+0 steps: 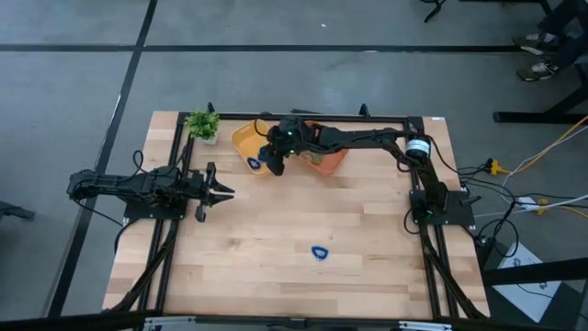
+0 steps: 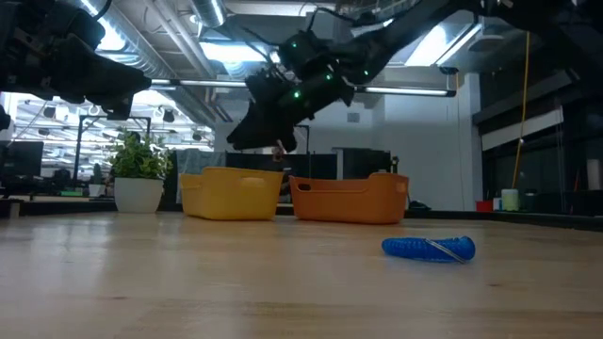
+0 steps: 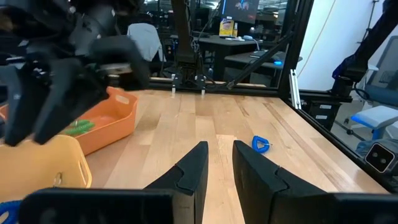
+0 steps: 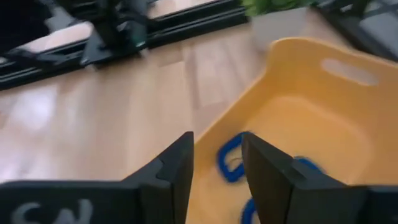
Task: Sort spring keychains
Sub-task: Put the blue spring keychain into the yellow bin
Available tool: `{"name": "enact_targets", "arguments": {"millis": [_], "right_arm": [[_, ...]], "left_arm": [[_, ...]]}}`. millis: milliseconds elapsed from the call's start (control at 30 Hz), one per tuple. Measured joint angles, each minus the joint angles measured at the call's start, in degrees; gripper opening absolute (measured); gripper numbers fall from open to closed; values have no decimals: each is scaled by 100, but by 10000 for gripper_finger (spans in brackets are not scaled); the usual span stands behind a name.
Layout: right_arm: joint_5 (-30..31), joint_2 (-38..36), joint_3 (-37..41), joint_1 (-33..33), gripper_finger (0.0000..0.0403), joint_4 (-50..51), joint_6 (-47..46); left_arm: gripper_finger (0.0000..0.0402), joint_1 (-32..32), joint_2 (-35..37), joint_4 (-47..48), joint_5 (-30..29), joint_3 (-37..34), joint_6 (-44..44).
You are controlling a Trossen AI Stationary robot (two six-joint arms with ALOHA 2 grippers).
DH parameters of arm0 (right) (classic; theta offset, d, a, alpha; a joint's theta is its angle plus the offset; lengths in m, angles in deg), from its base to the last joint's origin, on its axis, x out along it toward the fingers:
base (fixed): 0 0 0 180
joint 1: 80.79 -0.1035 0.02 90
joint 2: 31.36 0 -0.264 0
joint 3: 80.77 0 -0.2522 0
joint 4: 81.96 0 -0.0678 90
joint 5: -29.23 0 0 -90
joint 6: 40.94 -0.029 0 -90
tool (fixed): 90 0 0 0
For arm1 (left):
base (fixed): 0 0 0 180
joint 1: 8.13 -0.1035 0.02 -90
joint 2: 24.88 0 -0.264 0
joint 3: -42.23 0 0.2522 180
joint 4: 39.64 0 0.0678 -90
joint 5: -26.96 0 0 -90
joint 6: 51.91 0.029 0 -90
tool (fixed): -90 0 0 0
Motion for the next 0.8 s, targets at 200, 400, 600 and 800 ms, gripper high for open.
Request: {"name": "enact_targets", "arguments": {"millis": [200, 400, 600, 800], "right_arm": [[-262, 0, -700, -258, 126, 1505, 104], [-877, -4, -1112, -711, 121, 2945, 42], [-1204, -4, -1118, -1320, 122, 3800, 3], [-1371, -4, -1116, -1935, 123, 4080, 50]], "left_arm": [[70, 0, 0, 2, 0, 0, 0], [70, 0, -1, 0, 0, 0, 0], [70, 0, -1, 0, 0, 0, 0], [70, 0, 0, 0, 0, 0, 0]]}}
